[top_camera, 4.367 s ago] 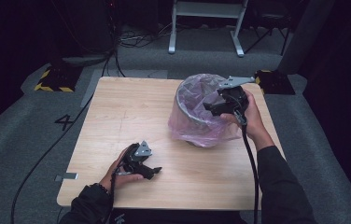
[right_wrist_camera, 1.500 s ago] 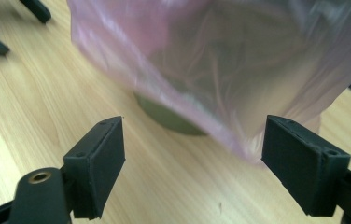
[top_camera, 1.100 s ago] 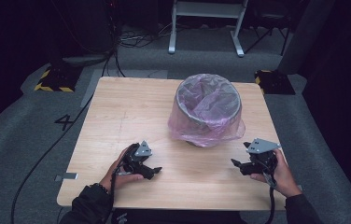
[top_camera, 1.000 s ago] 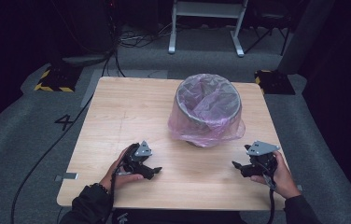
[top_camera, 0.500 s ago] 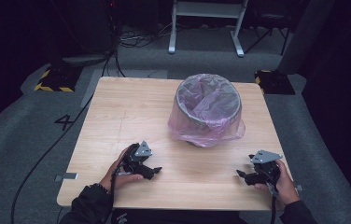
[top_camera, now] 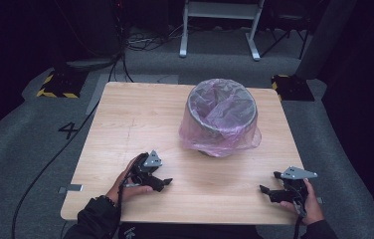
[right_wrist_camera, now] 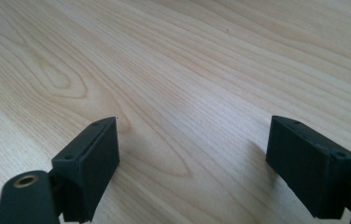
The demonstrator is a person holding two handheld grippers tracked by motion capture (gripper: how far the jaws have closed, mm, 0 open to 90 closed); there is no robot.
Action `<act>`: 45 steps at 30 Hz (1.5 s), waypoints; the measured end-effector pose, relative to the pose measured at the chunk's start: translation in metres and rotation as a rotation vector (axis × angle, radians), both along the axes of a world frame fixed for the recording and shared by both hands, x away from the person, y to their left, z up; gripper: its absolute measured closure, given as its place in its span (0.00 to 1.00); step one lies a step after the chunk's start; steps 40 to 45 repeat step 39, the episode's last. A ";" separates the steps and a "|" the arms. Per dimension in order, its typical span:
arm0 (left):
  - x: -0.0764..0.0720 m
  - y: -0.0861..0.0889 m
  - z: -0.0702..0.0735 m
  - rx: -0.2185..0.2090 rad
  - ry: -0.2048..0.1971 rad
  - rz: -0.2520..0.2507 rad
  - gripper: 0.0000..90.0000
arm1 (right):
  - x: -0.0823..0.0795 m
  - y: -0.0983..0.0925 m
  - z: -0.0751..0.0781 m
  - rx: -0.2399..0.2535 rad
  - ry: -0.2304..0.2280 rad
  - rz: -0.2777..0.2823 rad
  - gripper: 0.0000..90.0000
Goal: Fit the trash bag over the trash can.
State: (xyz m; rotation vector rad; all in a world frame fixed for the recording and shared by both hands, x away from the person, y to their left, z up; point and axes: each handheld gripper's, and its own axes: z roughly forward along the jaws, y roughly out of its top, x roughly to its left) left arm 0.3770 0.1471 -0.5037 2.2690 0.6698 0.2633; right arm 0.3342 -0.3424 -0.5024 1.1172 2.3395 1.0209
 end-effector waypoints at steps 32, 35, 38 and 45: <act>0.000 0.000 0.000 0.002 -0.001 -0.006 0.15 | -0.003 -0.002 -0.001 0.006 -0.001 -0.049 0.15; 0.000 -0.001 0.000 0.002 -0.001 -0.004 0.15 | -0.003 -0.002 -0.001 0.006 0.000 -0.050 0.15; 0.000 -0.001 0.000 0.002 -0.002 -0.005 0.15 | -0.003 -0.001 -0.001 0.006 -0.001 -0.050 0.15; 0.000 -0.001 0.000 0.001 -0.002 -0.005 0.15 | -0.003 -0.001 -0.001 0.006 -0.001 -0.050 0.15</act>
